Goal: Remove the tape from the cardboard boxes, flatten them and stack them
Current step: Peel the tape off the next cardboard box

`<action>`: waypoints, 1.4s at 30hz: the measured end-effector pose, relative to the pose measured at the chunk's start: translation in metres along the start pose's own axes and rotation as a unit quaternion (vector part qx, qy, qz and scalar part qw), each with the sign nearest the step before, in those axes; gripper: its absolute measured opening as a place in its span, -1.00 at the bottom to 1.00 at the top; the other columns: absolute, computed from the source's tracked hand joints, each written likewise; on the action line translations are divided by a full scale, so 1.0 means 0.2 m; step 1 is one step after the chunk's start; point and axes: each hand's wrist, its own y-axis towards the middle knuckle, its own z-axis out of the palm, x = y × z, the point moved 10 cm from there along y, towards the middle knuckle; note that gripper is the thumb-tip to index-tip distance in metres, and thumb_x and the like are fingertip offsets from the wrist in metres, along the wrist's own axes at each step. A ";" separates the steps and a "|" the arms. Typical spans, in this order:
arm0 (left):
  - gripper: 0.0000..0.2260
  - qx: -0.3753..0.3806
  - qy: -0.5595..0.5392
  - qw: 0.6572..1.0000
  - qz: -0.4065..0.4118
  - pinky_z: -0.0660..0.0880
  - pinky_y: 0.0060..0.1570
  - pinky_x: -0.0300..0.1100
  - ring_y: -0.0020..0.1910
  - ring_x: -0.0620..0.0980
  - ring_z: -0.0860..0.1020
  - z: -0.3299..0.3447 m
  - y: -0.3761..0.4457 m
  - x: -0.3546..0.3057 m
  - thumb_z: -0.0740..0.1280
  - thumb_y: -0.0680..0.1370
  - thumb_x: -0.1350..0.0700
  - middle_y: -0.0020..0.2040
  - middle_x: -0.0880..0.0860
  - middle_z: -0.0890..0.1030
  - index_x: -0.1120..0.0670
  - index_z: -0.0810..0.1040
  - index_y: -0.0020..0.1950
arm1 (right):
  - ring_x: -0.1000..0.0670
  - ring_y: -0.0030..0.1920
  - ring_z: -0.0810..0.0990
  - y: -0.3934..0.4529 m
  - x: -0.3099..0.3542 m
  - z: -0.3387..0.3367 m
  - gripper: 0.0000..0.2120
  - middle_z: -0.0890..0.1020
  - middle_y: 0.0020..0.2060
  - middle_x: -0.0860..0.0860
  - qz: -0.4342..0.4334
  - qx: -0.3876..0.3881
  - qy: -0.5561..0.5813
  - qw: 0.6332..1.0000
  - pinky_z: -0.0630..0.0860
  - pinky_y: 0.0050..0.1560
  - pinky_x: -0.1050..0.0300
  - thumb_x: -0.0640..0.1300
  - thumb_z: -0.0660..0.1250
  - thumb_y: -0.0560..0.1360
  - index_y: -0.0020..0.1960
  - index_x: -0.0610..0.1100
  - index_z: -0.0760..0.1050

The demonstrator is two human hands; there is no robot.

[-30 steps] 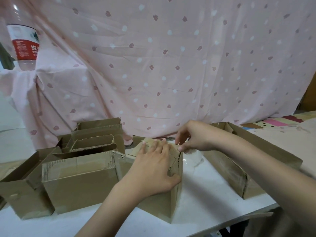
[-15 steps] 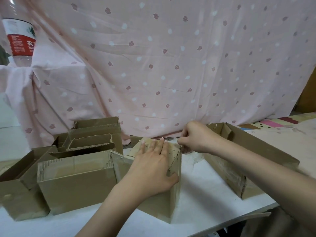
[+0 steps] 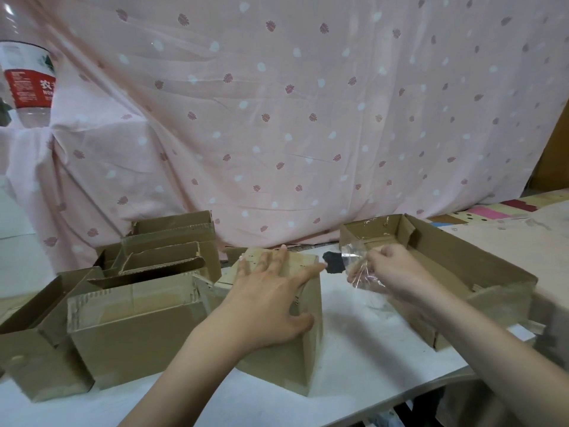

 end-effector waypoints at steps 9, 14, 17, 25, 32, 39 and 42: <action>0.05 0.139 0.081 0.987 -0.012 0.08 0.49 0.25 0.55 0.30 0.05 0.00 0.09 0.05 0.57 0.34 0.19 0.61 0.13 -0.16 -0.41 -0.07 0.50 | -0.36 -0.02 0.69 -0.32 -0.05 0.21 -0.72 0.62 0.00 -0.48 0.139 0.292 0.044 0.945 0.67 0.01 -0.14 -0.36 0.08 0.60 0.08 -0.42 0.56; -0.07 0.083 0.065 0.994 0.009 0.23 0.39 0.22 0.33 0.17 0.31 -0.07 0.11 0.01 0.65 0.22 0.03 0.31 0.04 0.22 -0.32 0.15 0.39 | -0.10 -0.20 0.70 -0.21 0.05 0.09 -0.78 0.67 -0.21 -0.27 0.002 0.182 0.053 0.982 0.68 -0.08 0.07 -0.49 0.25 0.55 0.15 -0.39 0.58; -0.08 0.012 -0.005 1.000 0.008 0.39 0.27 0.12 0.23 0.14 0.38 -0.17 0.10 0.02 0.66 0.18 -0.04 0.21 0.03 0.25 -0.31 0.20 0.37 | -0.02 -0.08 0.68 -0.22 0.15 0.08 -0.60 0.68 -0.09 -0.22 -0.104 0.178 -0.007 0.978 0.60 -0.02 0.25 -0.49 0.33 0.50 0.21 -0.11 0.63; -0.21 -0.161 -0.258 0.952 -0.023 0.40 0.04 -0.21 0.06 -0.08 0.48 -0.35 0.03 0.10 0.63 0.19 -0.11 0.22 -0.03 0.30 -0.42 0.26 0.26 | 0.21 -0.04 0.65 -0.31 0.56 -0.05 -0.77 0.71 -0.11 0.18 -0.352 -0.027 -0.214 0.911 0.54 0.12 0.25 -0.29 0.35 0.45 -0.17 0.01 0.68; -0.13 -0.142 -0.392 0.907 -0.067 0.52 0.22 0.02 0.17 -0.02 0.55 -0.10 -0.01 0.23 0.64 0.09 -0.27 0.21 -0.04 0.51 -0.42 0.29 0.31 | 0.06 -0.19 0.56 -0.38 0.65 -0.02 -0.80 0.61 -0.29 0.09 -0.442 -0.038 -0.215 0.870 0.44 -0.12 0.25 -0.42 0.37 0.33 -0.31 -0.14 0.60; -0.23 -0.114 -0.384 0.911 -0.101 0.50 0.23 -0.04 0.14 -0.12 0.53 0.00 -0.05 0.34 0.61 0.13 -0.26 0.17 -0.08 0.53 -0.39 0.32 0.24 | 0.06 -0.24 0.51 -0.29 0.60 0.13 -0.43 0.50 -0.20 -0.03 -0.387 0.025 -0.237 0.891 0.43 -0.15 0.31 -0.43 0.20 0.44 0.00 0.23 0.67; -0.26 -0.104 -0.371 0.915 -0.119 0.52 0.19 -0.06 0.09 -0.15 0.55 0.03 -0.08 0.41 0.63 0.14 -0.22 0.11 -0.15 0.56 -0.34 0.34 0.21 | 0.07 -0.23 0.55 -0.24 0.57 0.18 -0.57 0.54 -0.19 0.05 -0.341 0.050 -0.294 0.892 0.55 -0.07 0.12 -0.40 0.21 0.41 -0.25 0.06 0.69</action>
